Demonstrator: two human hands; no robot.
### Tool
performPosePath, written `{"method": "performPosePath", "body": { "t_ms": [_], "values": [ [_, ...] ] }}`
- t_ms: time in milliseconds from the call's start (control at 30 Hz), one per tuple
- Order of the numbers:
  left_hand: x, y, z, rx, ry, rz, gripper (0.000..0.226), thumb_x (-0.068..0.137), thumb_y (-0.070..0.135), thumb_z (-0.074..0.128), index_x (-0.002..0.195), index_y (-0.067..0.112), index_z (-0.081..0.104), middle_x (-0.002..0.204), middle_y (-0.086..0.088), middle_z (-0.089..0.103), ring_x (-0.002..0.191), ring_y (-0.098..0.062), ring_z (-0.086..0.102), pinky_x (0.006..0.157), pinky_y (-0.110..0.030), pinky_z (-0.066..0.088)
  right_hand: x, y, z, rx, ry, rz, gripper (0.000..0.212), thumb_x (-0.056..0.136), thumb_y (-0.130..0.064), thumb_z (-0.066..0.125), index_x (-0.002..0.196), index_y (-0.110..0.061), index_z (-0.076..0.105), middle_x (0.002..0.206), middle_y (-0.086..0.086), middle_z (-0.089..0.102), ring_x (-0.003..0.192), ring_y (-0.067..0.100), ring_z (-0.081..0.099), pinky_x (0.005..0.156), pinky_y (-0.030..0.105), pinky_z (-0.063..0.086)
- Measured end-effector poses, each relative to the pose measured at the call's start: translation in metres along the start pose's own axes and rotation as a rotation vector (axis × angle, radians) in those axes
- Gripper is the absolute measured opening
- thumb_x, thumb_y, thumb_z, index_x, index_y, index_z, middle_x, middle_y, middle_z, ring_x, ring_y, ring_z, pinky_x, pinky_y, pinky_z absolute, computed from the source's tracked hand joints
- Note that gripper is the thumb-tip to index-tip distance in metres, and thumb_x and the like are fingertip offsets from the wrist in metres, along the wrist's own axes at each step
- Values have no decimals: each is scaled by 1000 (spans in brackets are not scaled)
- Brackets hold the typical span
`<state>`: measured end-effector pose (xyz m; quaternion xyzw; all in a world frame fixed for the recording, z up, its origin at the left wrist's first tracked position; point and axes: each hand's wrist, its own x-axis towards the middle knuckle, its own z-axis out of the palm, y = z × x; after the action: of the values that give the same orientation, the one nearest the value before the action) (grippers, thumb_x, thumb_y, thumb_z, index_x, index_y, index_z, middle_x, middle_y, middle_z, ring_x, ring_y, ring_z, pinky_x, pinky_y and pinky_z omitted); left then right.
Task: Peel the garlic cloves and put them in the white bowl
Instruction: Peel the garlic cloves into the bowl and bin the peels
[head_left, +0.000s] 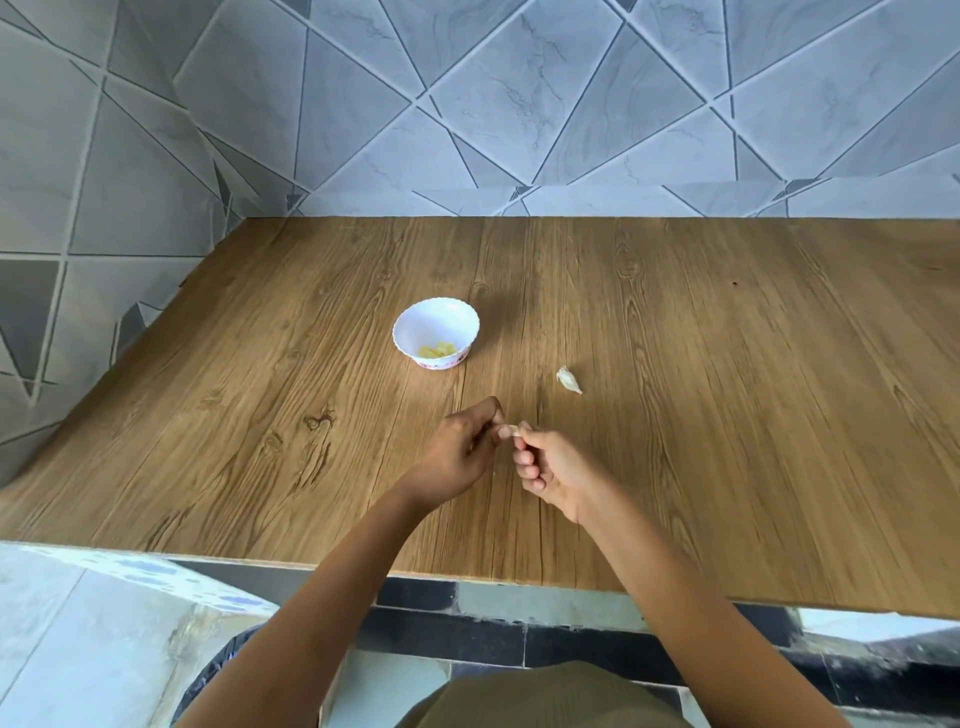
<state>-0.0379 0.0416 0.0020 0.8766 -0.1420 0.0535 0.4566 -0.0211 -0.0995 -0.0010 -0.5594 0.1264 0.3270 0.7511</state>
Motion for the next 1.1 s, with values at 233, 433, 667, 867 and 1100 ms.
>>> {"method": "performPosePath", "body": {
  "t_ms": [233, 433, 667, 867, 1100],
  "values": [
    [2, -3, -5, -33, -36, -293, 17, 91, 11, 59, 82, -1, 68, 65, -5, 62, 57, -12, 54, 59, -24, 44, 2, 12, -10, -333, 138, -338, 23, 98, -26, 47, 81, -15, 58, 67, -6, 55, 54, 0, 49, 50, 12, 39],
    [2, -7, -4, 265, 16, -302, 18, 88, 22, 63, 81, 9, 74, 79, -3, 69, 73, -15, 60, 67, -28, 48, 8, 14, -12, -386, 150, -393, 21, 96, -21, 51, 79, -12, 59, 67, -2, 60, 52, -2, 53, 50, 15, 43],
    [3, -5, -5, 184, 163, -327, 7, 74, 11, 74, 73, 9, 68, 70, 5, 67, 65, -7, 61, 65, -27, 53, 8, 14, -11, -368, 118, -397, 24, 96, -22, 51, 77, -12, 60, 66, -2, 60, 51, -1, 53, 49, 16, 43],
    [6, 1, -8, -364, 62, -453, 10, 85, 13, 69, 88, 4, 70, 74, -7, 69, 66, -11, 66, 61, -18, 52, 7, 13, -10, -392, 91, -413, 24, 98, -24, 47, 79, -14, 59, 66, -4, 58, 52, -3, 52, 50, 14, 41],
    [8, 2, -9, -468, 16, -489, 13, 86, 9, 66, 88, -3, 67, 72, -10, 68, 65, -16, 66, 64, -20, 56, 6, 9, -8, -303, 40, -290, 27, 99, -26, 45, 77, -13, 58, 61, -6, 51, 52, 3, 45, 49, 16, 36]
  ]
}}
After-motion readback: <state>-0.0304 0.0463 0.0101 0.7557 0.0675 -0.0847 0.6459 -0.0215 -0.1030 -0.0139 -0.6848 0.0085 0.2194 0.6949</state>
